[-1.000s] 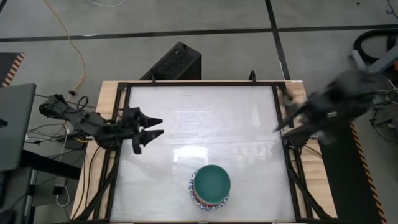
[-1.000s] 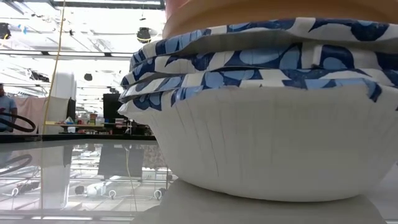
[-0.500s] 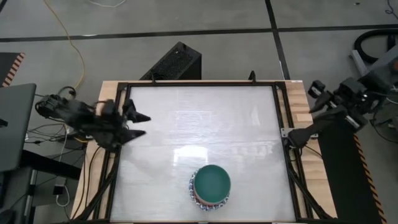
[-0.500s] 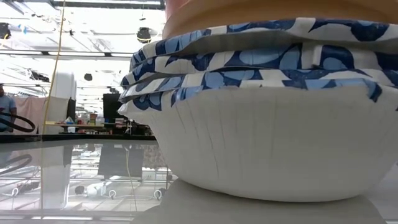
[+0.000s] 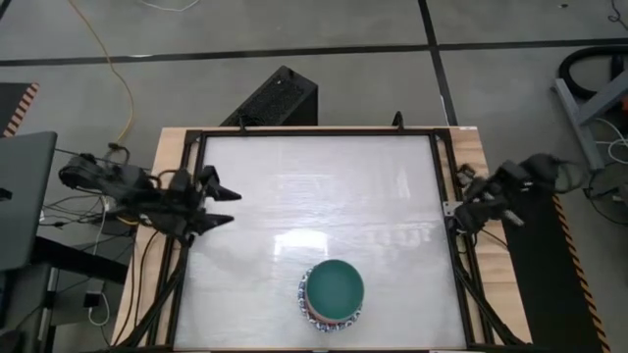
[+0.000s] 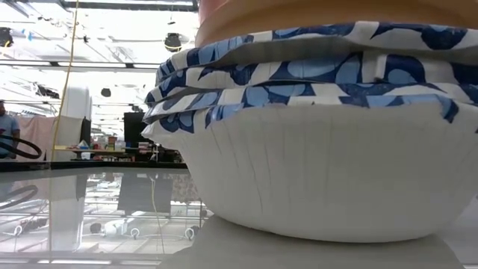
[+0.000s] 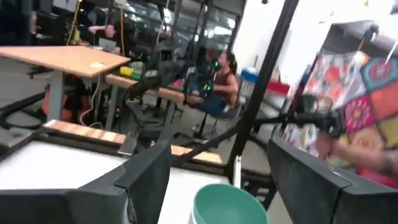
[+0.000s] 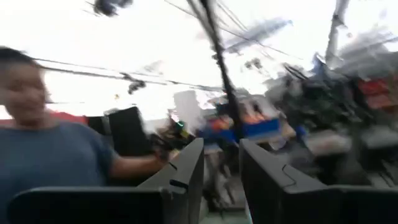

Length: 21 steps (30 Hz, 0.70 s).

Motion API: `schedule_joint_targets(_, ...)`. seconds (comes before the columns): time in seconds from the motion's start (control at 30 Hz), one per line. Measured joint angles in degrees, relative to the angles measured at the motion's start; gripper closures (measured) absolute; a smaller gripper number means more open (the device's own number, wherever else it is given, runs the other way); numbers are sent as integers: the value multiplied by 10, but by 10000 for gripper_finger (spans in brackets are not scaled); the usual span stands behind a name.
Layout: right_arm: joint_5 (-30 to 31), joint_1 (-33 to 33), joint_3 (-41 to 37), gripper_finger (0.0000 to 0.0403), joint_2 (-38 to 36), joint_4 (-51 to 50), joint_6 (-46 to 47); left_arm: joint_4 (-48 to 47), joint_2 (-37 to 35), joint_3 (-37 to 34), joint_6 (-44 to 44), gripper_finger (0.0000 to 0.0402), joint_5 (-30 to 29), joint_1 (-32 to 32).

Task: Nest bowls inside each other by size order
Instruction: Return to Home Position

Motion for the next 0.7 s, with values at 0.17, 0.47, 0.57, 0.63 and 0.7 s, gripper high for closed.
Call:
schedule_joint_targets(0.17, 18, -2, -62, 281, 4, 23, 12, 189, -78, -173, -31, 146, 33, 0)
schedule_joint_targets(0.47, 37, -8, -109, 281, -3, 37, 29, 417, -231, -424, -59, 146, 13, 0)
schedule_joint_targets(0.57, 38, -17, -109, 281, -4, 37, 32, 407, -283, -453, -60, 146, -10, 0)
schedule_joint_targets(0.63, 38, -25, -108, 281, -3, 37, 31, 361, -328, -450, -55, 146, -22, 0)
schedule_joint_targets(0.7, 35, -34, -99, 281, -3, 21, 31, 349, -363, -447, -37, 146, -30, 0)
